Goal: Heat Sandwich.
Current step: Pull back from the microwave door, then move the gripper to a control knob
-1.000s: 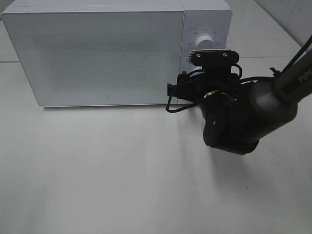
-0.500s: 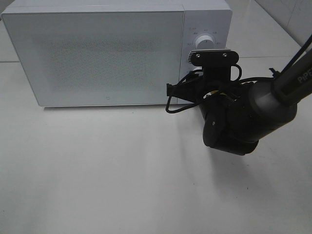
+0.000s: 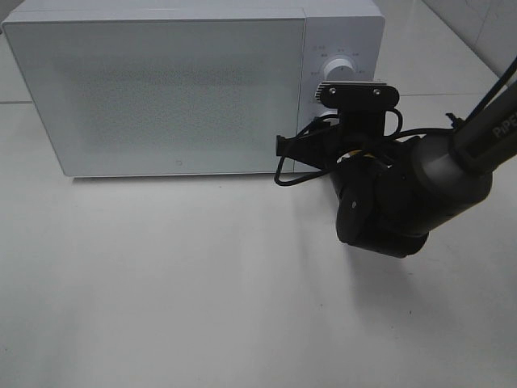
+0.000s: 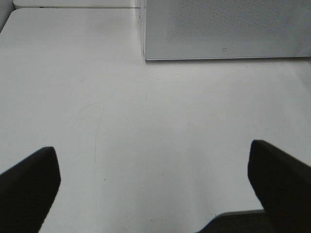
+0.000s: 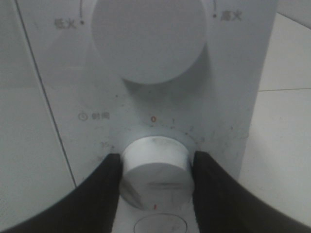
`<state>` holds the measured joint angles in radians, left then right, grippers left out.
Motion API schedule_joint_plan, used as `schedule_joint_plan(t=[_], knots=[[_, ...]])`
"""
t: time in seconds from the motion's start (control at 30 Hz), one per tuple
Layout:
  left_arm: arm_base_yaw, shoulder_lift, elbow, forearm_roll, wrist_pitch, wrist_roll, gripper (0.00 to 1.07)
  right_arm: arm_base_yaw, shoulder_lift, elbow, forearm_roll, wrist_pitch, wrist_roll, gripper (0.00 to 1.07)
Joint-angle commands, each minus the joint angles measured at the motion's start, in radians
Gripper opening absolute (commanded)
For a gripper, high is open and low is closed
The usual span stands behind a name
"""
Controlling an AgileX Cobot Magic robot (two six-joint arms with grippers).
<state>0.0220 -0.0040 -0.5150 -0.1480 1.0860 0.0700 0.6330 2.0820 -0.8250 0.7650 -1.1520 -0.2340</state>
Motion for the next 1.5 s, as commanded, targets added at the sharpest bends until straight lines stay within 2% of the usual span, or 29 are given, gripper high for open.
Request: schedule_joint_plan(t=[0.03, 0.27, 0.53, 0.57, 0.6, 0.7, 0.87, 1.0, 1.13, 1.5], knots=[[0.001, -0.023, 0.0, -0.002, -0.011, -0.005, 0.98, -0.002, -0.003, -0.008, -0.03, -0.034, 0.094, 0.14], [0.001, -0.023, 0.0, -0.002, -0.011, -0.005, 0.98, -0.002, -0.003, -0.008, -0.095, -0.034, 0.344, 0.14], [0.001, -0.023, 0.0, -0.002, -0.011, -0.005, 0.98, -0.002, -0.003, -0.008, -0.19, -0.049, 0.845, 0.15], [0.001, -0.023, 0.0, -0.002, -0.011, -0.005, 0.98, -0.002, -0.003, -0.008, -0.19, -0.049, 0.845, 0.15], [0.001, -0.023, 0.0, -0.002, -0.011, -0.005, 0.98, -0.002, -0.003, -0.008, -0.2, -0.05, 0.97, 0.15], [0.001, -0.023, 0.0, -0.002, -0.011, -0.005, 0.98, -0.002, -0.003, -0.008, -0.219, -0.055, 1.132, 0.15], [0.001, -0.023, 0.0, -0.002, -0.011, -0.005, 0.98, -0.002, -0.003, -0.008, -0.229, -0.057, 1.244, 0.15], [0.001, -0.023, 0.0, -0.002, -0.011, -0.005, 0.98, -0.002, -0.003, -0.008, -0.229, -0.065, 1.456, 0.16], [0.001, -0.023, 0.0, -0.002, -0.011, -0.005, 0.98, -0.002, -0.003, -0.008, -0.231, -0.064, 1.54, 0.16], [0.001, -0.023, 0.0, -0.002, -0.011, -0.005, 0.98, -0.002, -0.003, -0.008, -0.234, -0.063, 1.518, 0.2]])
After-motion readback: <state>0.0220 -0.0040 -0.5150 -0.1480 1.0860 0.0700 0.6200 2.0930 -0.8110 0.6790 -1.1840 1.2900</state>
